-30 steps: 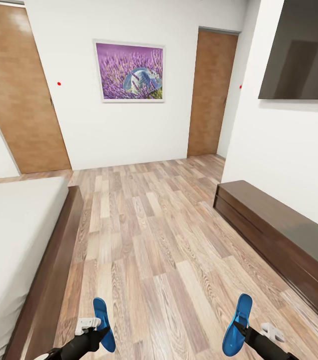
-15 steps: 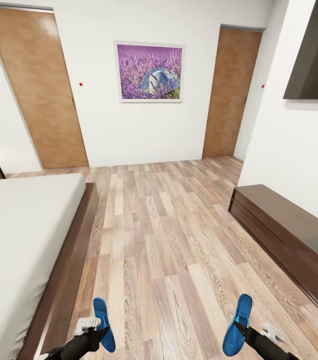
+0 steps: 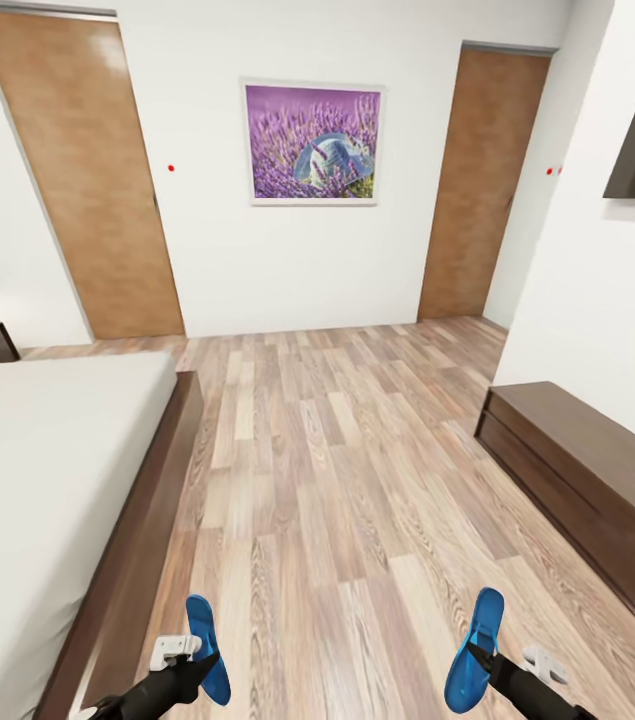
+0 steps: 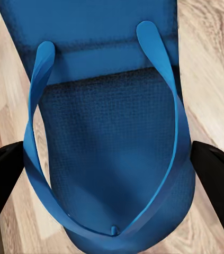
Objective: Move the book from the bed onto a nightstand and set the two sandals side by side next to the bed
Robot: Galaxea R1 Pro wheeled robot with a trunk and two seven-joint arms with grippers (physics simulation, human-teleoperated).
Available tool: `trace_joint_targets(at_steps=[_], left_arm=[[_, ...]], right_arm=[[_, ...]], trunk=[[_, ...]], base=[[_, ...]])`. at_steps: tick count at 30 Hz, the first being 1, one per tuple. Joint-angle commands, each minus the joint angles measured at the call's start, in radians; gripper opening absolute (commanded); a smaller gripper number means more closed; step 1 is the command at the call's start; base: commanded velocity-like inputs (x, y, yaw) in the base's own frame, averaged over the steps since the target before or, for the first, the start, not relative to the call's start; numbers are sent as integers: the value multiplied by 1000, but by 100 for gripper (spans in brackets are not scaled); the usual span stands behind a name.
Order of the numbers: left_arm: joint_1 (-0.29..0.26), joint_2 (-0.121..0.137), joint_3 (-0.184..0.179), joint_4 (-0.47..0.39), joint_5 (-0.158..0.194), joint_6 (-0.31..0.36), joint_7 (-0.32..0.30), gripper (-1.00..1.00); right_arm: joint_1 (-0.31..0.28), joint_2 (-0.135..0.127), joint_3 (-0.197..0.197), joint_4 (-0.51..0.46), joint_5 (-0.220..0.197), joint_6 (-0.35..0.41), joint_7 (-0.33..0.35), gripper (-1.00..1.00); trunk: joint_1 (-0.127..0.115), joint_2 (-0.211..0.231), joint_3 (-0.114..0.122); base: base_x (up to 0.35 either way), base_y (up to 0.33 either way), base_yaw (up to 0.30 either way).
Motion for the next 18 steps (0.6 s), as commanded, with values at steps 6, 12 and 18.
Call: trace_joint_targets(at_steps=[6, 12, 18], left_arm=[[-1, 0, -8, 0, 5, -7, -1, -100], [-1, 0, -8, 0, 5, -7, 0, -100], [-1, 0, -8, 0, 5, -7, 0, -100]], right_arm=[[-1, 0, -3, 0, -10, 9, 5, -100], [-1, 0, -3, 0, -10, 9, 5, -100], [-1, 0, -3, 0, -10, 9, 5, -100]], trunk=[[0, 0, -1], [0, 0, -1], [0, 0, -1]], base=[[323, 0, 0], [324, 0, 0], [323, 0, 114]])
